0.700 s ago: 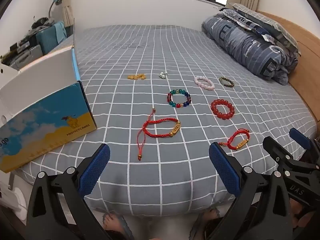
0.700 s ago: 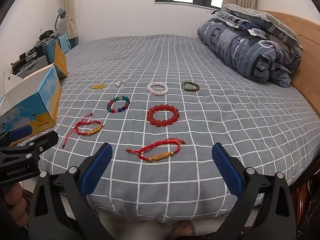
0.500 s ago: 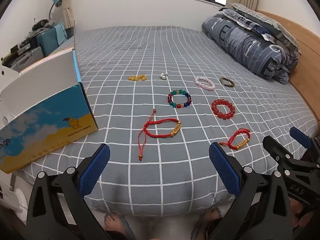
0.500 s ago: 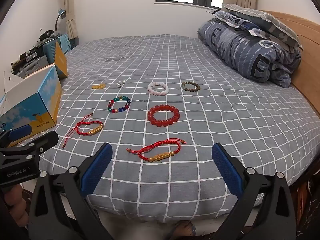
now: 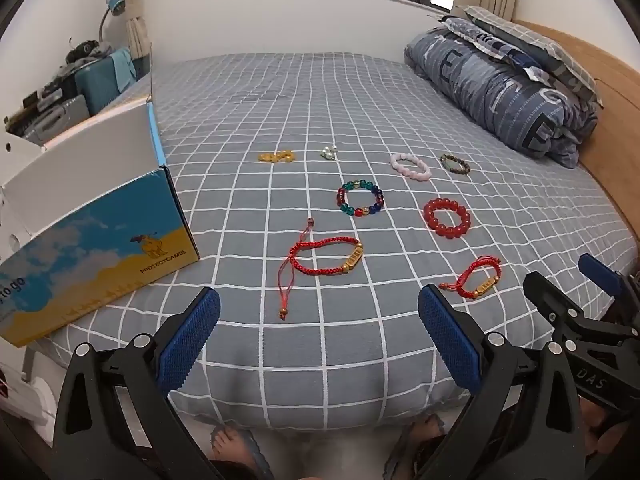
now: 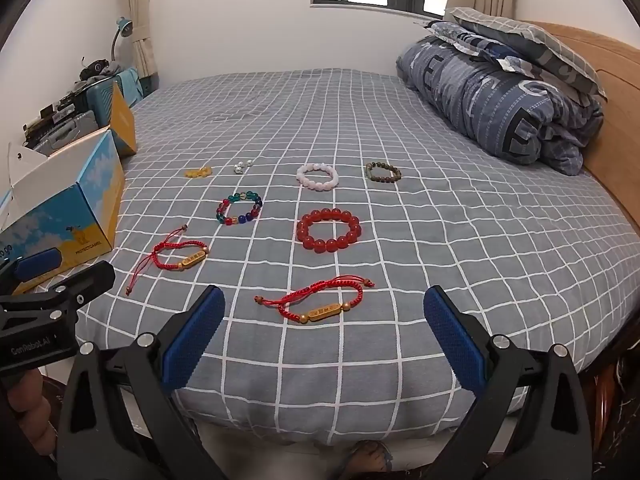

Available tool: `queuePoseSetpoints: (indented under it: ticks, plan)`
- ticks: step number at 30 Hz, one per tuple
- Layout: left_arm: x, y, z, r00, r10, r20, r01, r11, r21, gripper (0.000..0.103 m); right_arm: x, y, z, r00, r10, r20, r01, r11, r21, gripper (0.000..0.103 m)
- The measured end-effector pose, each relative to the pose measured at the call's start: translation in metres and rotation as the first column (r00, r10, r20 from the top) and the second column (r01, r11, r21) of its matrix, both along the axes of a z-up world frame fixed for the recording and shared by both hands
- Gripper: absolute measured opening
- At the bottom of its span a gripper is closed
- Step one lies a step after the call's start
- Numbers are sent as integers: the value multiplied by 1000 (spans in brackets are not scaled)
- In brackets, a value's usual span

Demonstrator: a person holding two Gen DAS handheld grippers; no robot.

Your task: Organize jewelry

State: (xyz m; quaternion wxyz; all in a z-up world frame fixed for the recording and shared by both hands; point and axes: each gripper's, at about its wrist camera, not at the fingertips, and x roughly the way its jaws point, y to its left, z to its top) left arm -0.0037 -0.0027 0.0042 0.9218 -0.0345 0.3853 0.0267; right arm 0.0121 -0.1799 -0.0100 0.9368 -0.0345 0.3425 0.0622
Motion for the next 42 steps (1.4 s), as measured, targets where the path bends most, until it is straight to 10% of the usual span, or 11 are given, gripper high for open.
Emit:
queuePoseSetpoints:
  ticks: [42]
  plan:
    - [-3, -2, -1, 1000, 2, 2, -2, 1000, 26, 97, -2, 2, -2, 1000, 3, 3, -3, 1000, 0, 96]
